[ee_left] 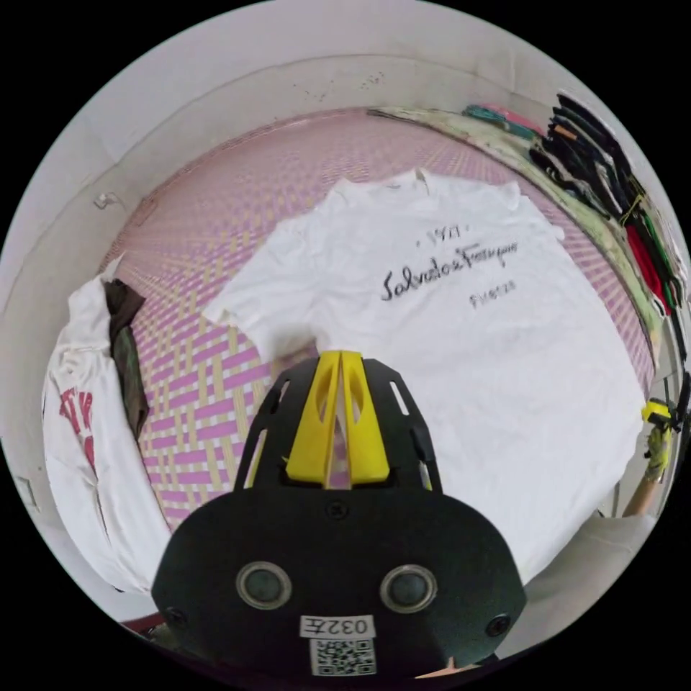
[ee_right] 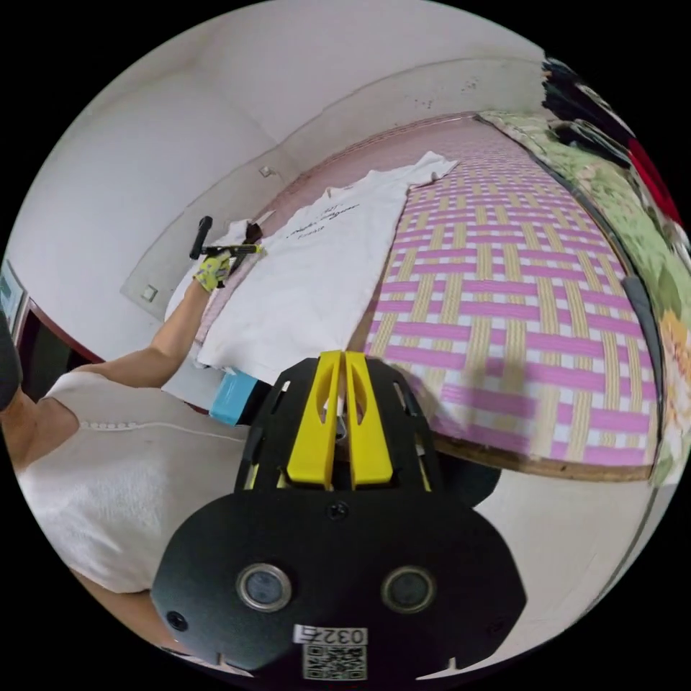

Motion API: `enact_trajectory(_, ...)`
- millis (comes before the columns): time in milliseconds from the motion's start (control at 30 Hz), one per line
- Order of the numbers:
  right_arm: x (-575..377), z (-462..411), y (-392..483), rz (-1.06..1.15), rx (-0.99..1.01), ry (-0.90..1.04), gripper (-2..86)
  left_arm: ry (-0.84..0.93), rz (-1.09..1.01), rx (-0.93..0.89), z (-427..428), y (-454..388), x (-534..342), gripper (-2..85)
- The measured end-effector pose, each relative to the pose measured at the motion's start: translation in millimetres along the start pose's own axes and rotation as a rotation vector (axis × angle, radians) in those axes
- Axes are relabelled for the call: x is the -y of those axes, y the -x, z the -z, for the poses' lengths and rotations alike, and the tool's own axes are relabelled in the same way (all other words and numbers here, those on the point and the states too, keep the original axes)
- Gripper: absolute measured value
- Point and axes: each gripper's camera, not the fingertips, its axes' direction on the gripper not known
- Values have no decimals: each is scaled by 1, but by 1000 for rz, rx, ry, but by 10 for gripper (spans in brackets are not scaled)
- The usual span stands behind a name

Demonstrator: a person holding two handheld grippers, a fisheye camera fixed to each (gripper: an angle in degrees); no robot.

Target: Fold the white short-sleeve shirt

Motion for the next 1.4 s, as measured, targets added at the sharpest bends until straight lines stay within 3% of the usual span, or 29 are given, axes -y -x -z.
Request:
enact_trajectory(67,-14,5,-13,-50,38,-35,63,-128,-30,-143,28,-26,18,-5)
enact_trajectory(167,-27,6,-19,-61,83,-80,76,-172,-158,-280,34,-93,55,15)
enact_trajectory(367,-43,3,-12,-48,53,-140,88,-116,-440,-175,5,-267,143,79)
enact_trajectory(567,-59,4,-15,-47,50,-180,91,2,-515,-104,-41,-361,213,98)
enact_trajectory(633,-62,5,-18,-43,59,-180,89,87,-494,-124,-60,-366,228,106)
enact_trajectory(900,-75,9,-33,-23,105,-199,79,96,-325,-223,-69,-323,249,69)
enact_trajectory(1133,-87,10,-35,-42,116,-218,76,94,-318,-120,-68,-299,253,24)
enact_trajectory(1400,-99,18,-36,-53,56,-225,-4,113,-278,-162,-66,-269,261,3)
